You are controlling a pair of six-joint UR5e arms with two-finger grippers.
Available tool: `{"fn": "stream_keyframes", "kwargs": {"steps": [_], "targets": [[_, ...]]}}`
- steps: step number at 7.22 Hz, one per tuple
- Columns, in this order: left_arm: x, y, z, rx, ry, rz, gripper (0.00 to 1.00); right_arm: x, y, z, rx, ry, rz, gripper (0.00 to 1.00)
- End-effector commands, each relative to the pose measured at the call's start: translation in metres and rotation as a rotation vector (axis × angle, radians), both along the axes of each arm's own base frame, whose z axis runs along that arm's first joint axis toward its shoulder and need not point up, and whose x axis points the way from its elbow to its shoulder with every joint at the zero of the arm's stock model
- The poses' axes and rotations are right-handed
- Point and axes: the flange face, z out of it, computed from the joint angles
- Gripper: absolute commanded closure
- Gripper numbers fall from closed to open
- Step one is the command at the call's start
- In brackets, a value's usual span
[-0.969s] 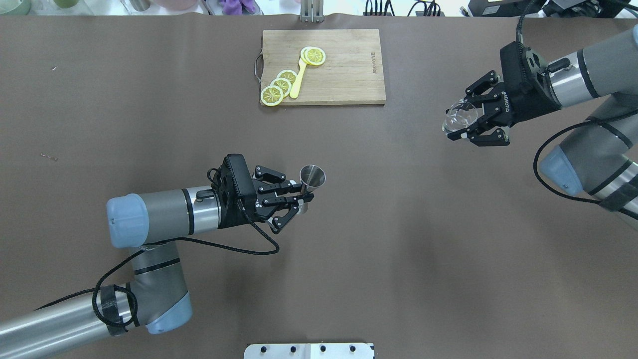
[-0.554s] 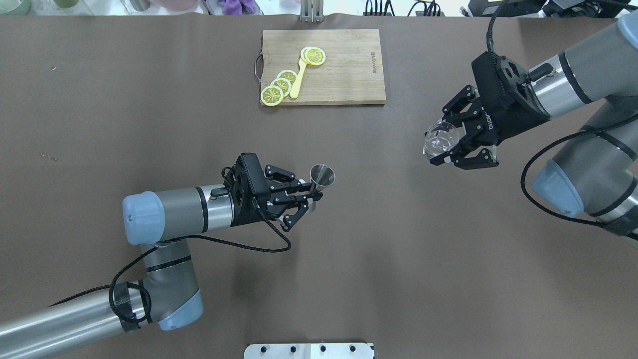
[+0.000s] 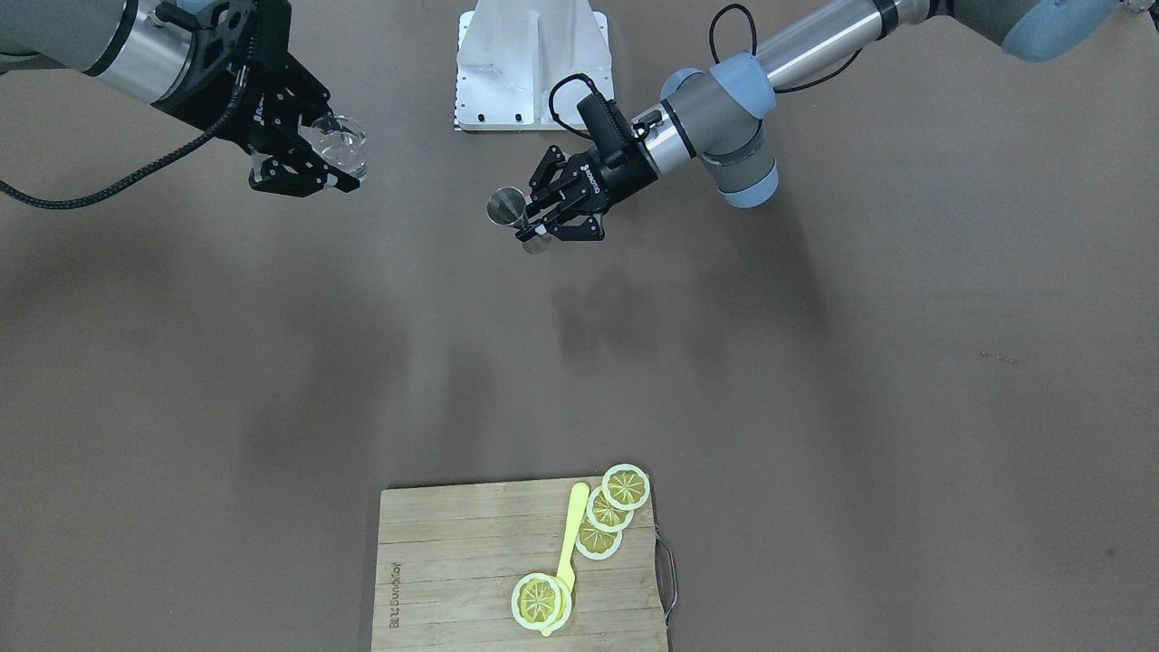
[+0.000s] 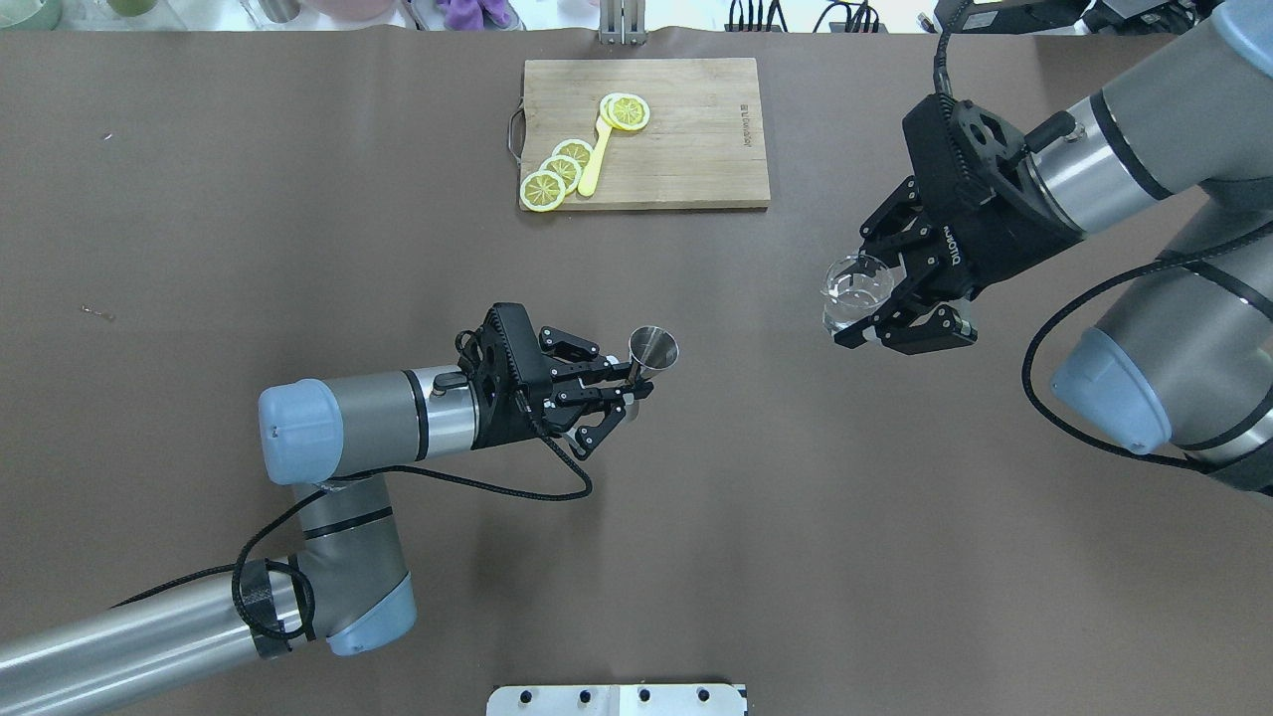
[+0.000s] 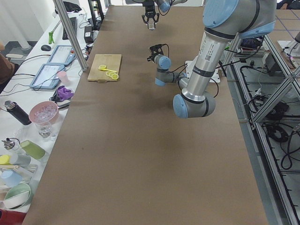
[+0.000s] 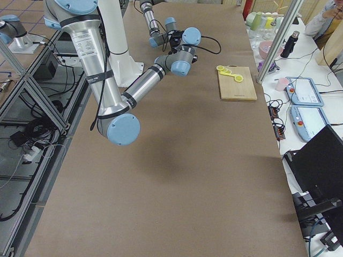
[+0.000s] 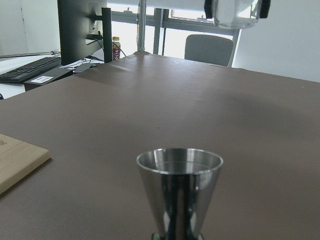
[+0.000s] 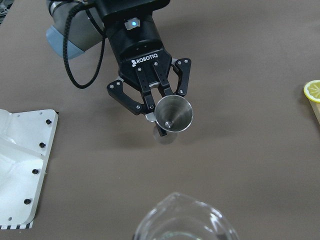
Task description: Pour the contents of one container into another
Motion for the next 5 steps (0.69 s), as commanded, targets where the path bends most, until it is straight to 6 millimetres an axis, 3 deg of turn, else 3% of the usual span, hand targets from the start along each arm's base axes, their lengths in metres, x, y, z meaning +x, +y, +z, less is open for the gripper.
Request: {"fn": "stream_keyframes", "kwargs": {"steps": [1, 3, 5], "targets": [[0.004, -0.002, -0.005, 0.001, 0.003, 0.0, 1.0, -0.007, -0.001, 0.0, -0.016, 0.033, 0.024, 1.0], [0.004, -0.002, -0.006, 0.001, 0.006, 0.002, 1.0, -0.006, -0.004, -0.005, -0.01, 0.037, 0.039, 1.0], [0.006, -0.003, -0.012, 0.004, 0.012, 0.002, 1.0, -0.031, -0.001, -0.024, -0.016, 0.08, 0.042, 1.0]]}}
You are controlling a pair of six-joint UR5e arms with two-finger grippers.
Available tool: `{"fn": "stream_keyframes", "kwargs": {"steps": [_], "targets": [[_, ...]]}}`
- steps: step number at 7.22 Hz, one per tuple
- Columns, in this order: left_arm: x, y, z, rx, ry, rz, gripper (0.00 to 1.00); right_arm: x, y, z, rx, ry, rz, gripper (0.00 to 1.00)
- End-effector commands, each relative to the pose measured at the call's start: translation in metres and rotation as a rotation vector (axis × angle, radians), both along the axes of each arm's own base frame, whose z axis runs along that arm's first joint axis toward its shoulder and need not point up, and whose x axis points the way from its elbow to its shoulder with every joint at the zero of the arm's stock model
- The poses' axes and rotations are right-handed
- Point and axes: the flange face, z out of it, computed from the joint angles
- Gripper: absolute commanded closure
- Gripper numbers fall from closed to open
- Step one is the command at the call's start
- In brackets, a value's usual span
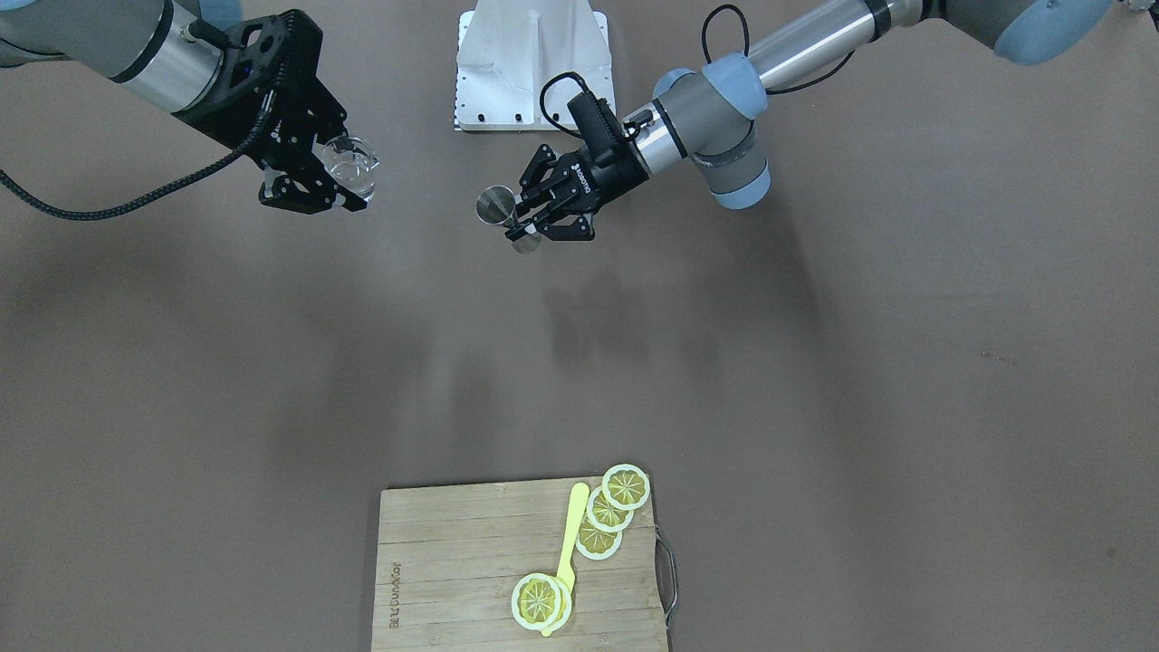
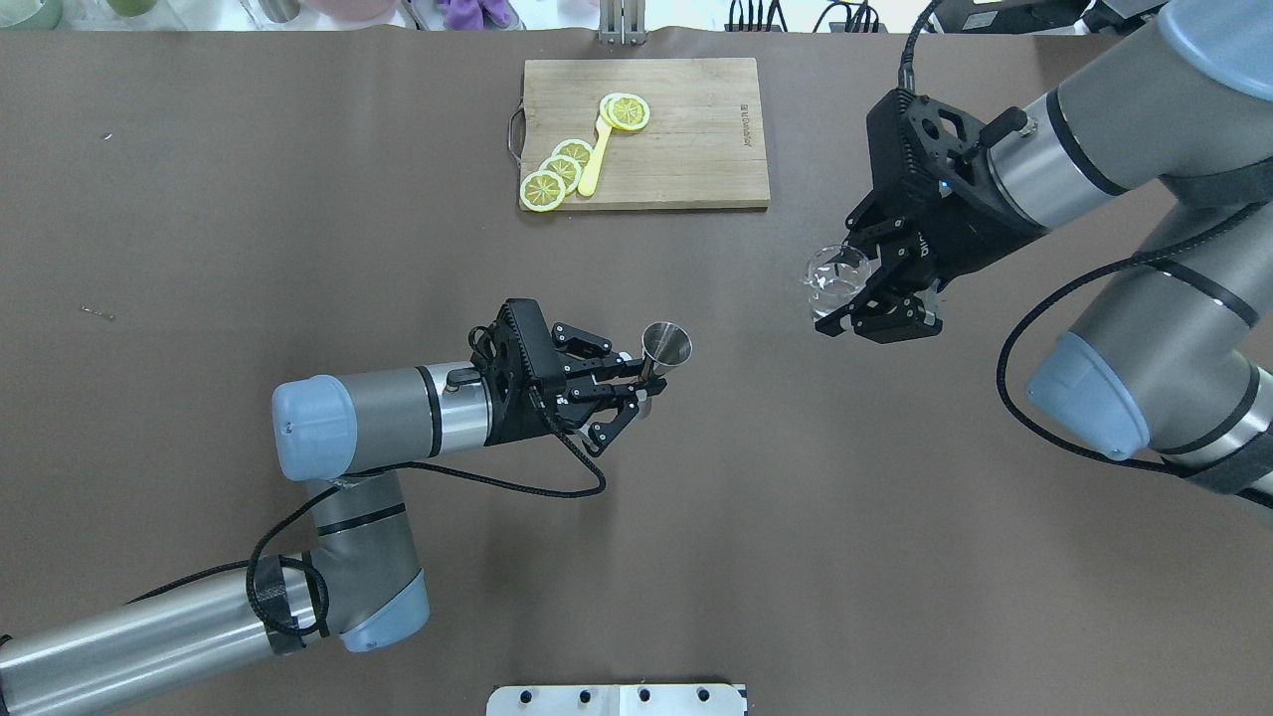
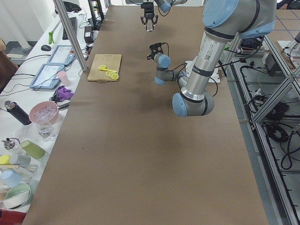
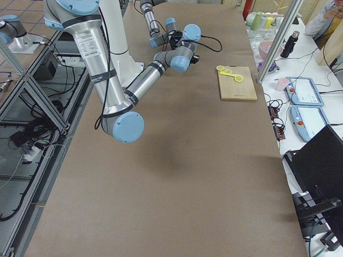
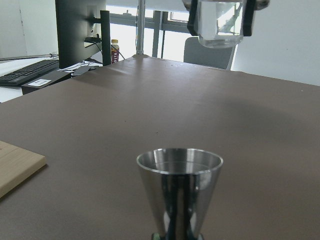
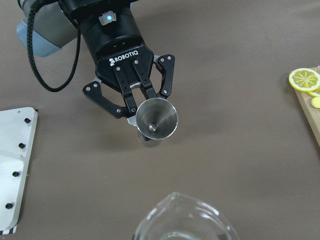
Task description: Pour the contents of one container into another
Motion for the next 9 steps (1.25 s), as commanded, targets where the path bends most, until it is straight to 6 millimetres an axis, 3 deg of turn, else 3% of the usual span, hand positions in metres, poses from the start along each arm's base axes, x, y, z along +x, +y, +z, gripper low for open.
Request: {"fn": "stream_keyframes", "kwargs": {"steps": [1, 2, 4, 9], "targets": [[0.001, -0.001, -0.004, 0.002, 0.005, 0.0, 1.0, -0.02, 0.004, -0.009, 0.0, 0.035, 0.007, 1.0], [0.002, -0.001, -0.003, 0.002, 0.003, 0.0, 1.0, -0.019, 0.003, -0.012, -0.002, 0.038, 0.01, 1.0], [0.002, -0.001, -0.005, 0.002, 0.005, -0.001, 1.0, -0.04, 0.01, 0.0, -0.008, 0.068, -0.001, 1.0], [0.014, -0.006, -0.02, 0.003, 0.012, 0.0, 1.0, -0.046, 0.01, -0.009, -0.026, 0.093, -0.01, 1.0]]}}
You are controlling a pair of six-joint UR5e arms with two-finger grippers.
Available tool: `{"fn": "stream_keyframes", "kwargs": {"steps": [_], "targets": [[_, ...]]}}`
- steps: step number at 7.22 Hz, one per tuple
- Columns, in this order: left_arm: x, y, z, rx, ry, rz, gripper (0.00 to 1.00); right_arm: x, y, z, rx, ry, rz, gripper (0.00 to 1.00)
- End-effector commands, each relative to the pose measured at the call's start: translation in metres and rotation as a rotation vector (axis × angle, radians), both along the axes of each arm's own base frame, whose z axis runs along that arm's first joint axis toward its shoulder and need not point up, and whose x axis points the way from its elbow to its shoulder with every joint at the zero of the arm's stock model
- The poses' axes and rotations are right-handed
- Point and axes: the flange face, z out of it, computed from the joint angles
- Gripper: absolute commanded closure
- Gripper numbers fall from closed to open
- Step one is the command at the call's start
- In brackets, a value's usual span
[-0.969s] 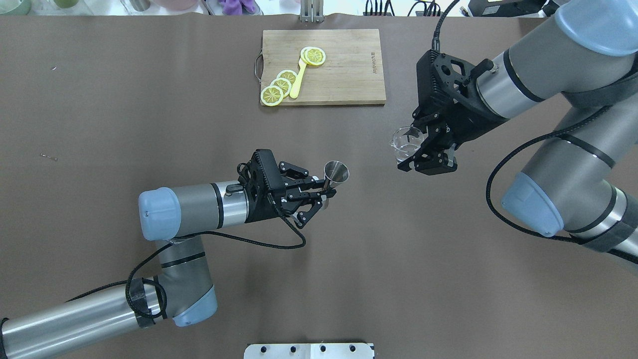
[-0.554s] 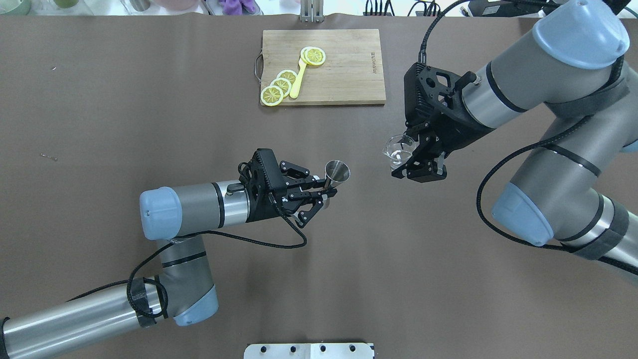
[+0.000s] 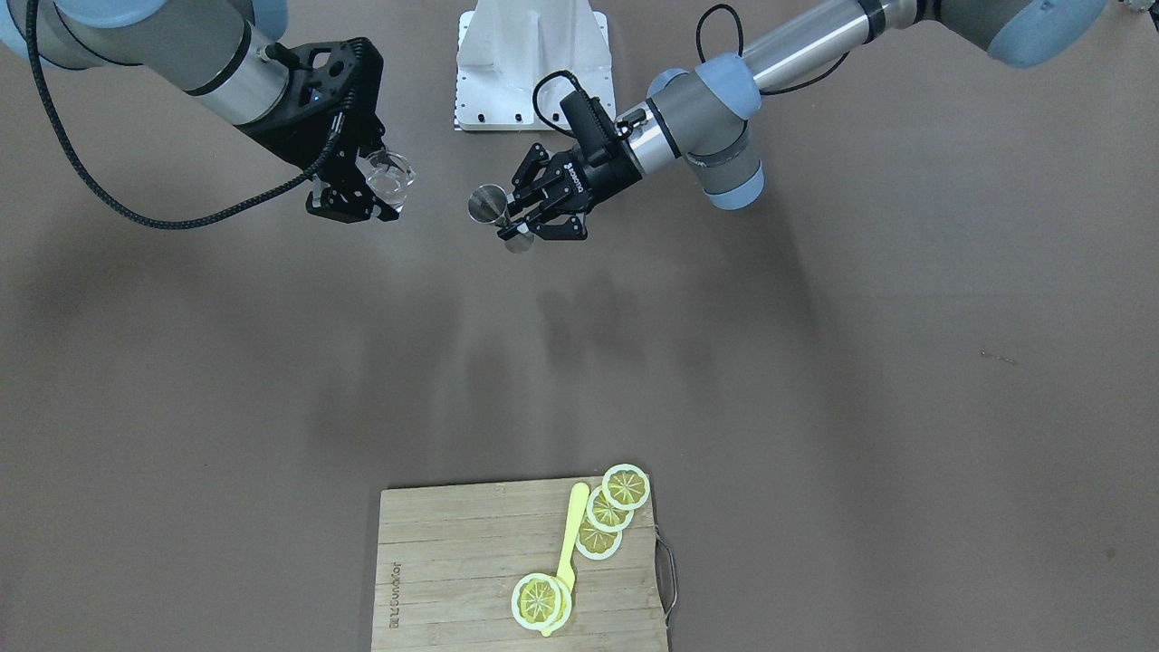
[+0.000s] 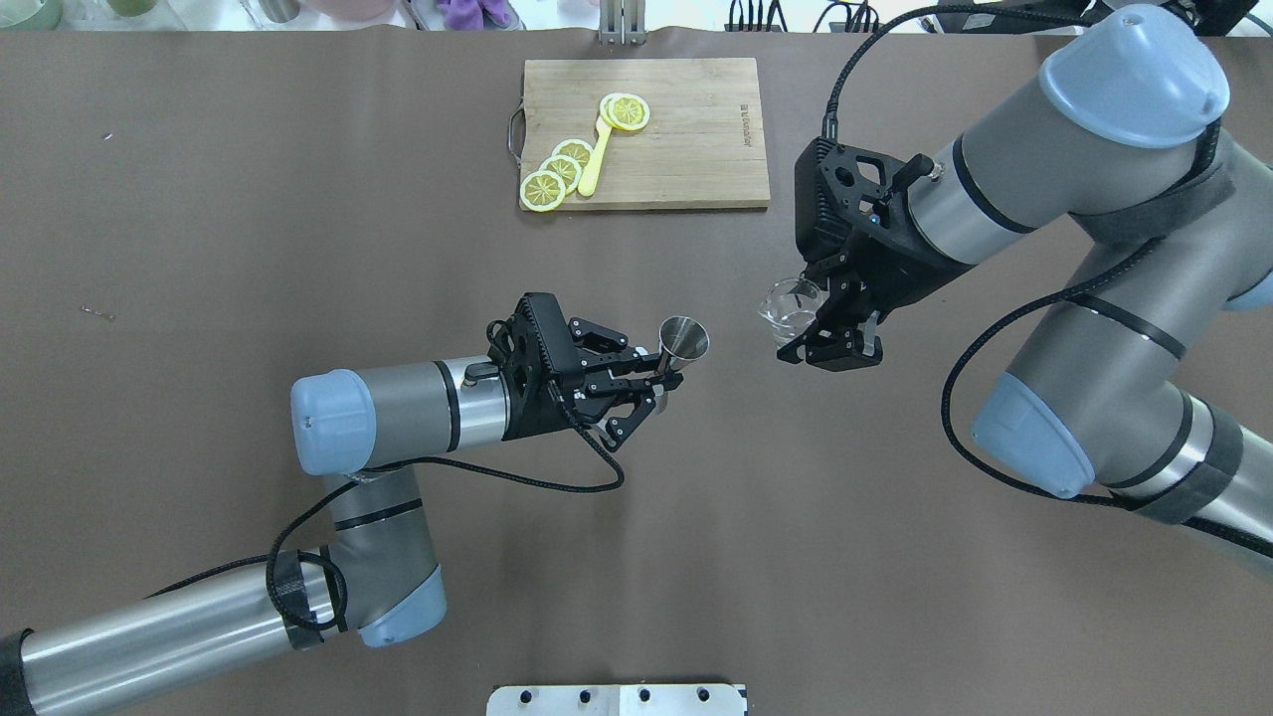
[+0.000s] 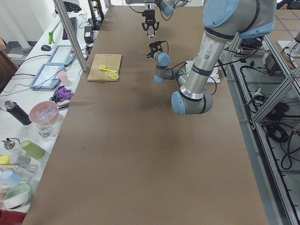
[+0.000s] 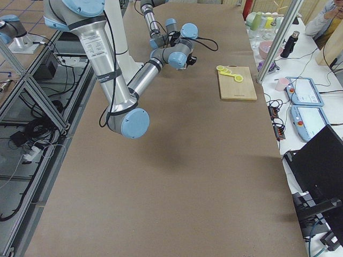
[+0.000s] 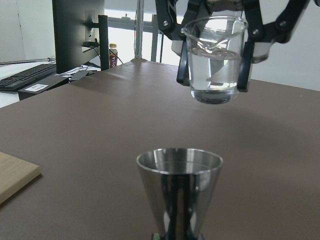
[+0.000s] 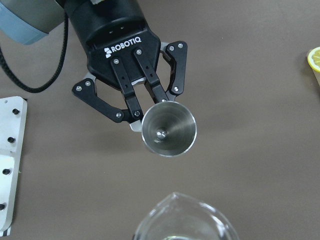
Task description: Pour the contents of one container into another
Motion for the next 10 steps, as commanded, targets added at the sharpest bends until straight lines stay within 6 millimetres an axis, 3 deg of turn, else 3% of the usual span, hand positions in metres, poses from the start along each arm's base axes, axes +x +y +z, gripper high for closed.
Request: {"fn": "stream_keyframes", "kwargs": {"steps": [1, 4, 10], "targets": [[0.012, -0.005, -0.01, 0.0, 0.001, 0.0, 1.0, -0.005, 0.001, -0.008, -0.013, 0.016, -0.008, 1.0], [0.015, -0.006, -0.013, -0.003, -0.007, 0.0, 1.0, -0.006, 0.001, -0.014, -0.025, 0.033, -0.007, 1.0], [0.016, -0.007, -0.01, -0.004, -0.013, 0.0, 1.0, 0.001, -0.011, -0.005, -0.031, 0.09, 0.062, 1.0]]}}
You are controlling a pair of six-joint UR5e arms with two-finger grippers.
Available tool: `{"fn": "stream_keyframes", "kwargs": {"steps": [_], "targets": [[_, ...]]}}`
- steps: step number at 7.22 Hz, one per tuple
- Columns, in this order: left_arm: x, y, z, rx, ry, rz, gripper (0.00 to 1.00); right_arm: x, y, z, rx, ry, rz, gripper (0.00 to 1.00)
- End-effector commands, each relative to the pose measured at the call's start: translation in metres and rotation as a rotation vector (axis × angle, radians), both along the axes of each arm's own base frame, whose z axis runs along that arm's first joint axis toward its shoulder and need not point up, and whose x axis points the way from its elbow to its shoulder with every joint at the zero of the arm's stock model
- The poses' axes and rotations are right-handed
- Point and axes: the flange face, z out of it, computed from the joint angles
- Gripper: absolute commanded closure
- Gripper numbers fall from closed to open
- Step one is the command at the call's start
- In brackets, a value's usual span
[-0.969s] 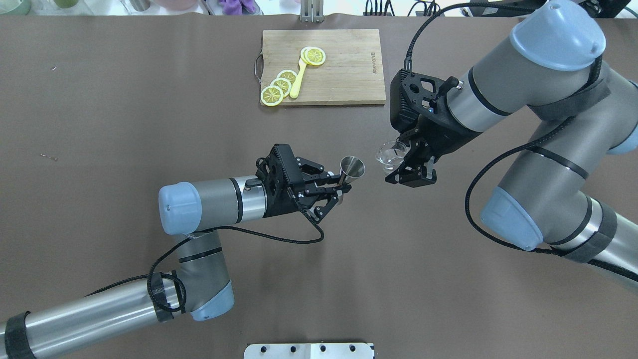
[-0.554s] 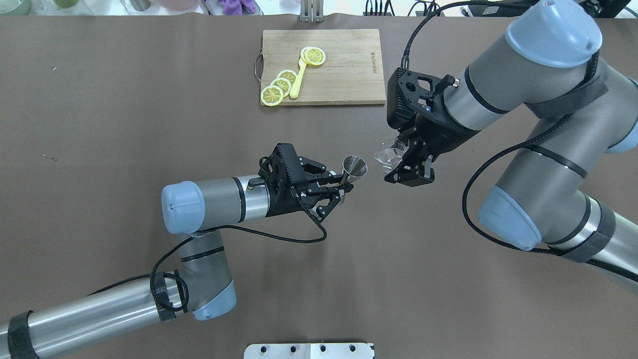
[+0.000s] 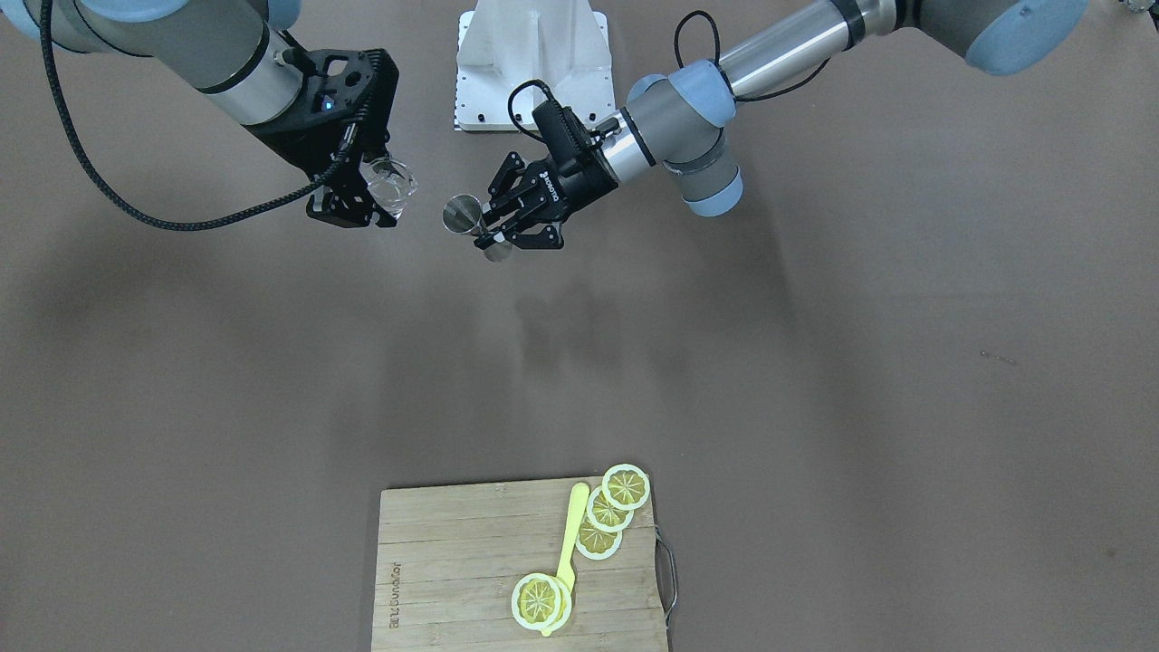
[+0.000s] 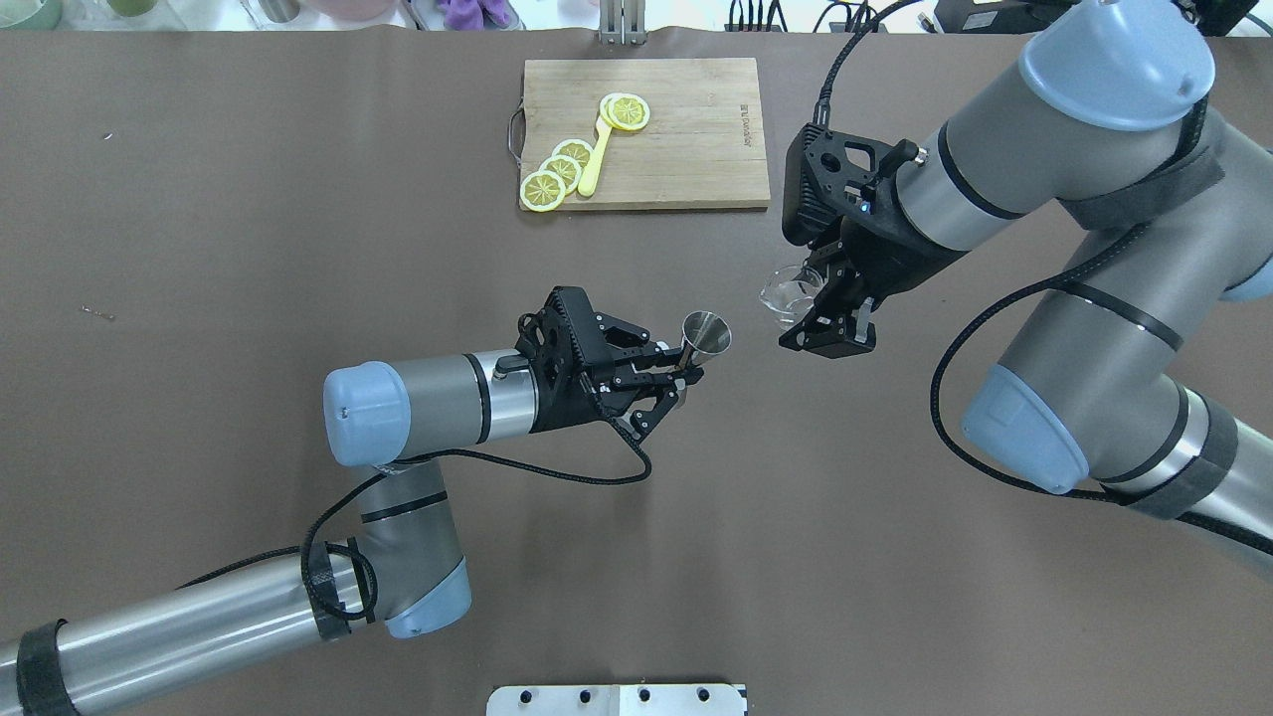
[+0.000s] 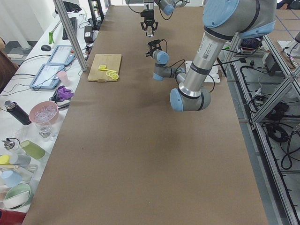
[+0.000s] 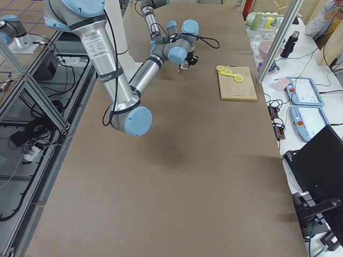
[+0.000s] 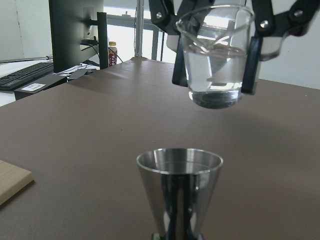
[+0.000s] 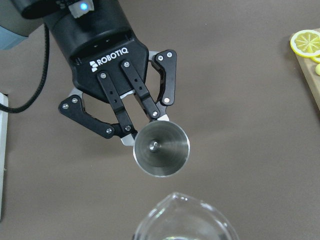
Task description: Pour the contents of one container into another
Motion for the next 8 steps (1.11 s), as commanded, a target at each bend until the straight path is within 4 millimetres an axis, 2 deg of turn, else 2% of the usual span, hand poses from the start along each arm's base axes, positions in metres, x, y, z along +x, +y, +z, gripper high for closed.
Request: {"fn": "stream_keyframes", "kwargs": {"steps": [1, 6, 8], "targets": [[0.0001, -0.0001, 0.0003, 0.0, 0.0, 0.0, 1.0, 0.002, -0.0053, 0.0016, -0.029, 0.04, 0.019, 1.0], [0.0002, 0.0001, 0.0003, 0.0, 0.0, 0.001, 1.0, 0.0105, -0.0102, 0.0006, 0.003, 0.056, 0.034, 1.0], [0.0002, 0.0001, 0.0003, 0.0, 0.0, 0.001, 1.0, 0.0026, -0.0071, 0.0043, 0.021, 0.074, 0.037, 1.0]]}}
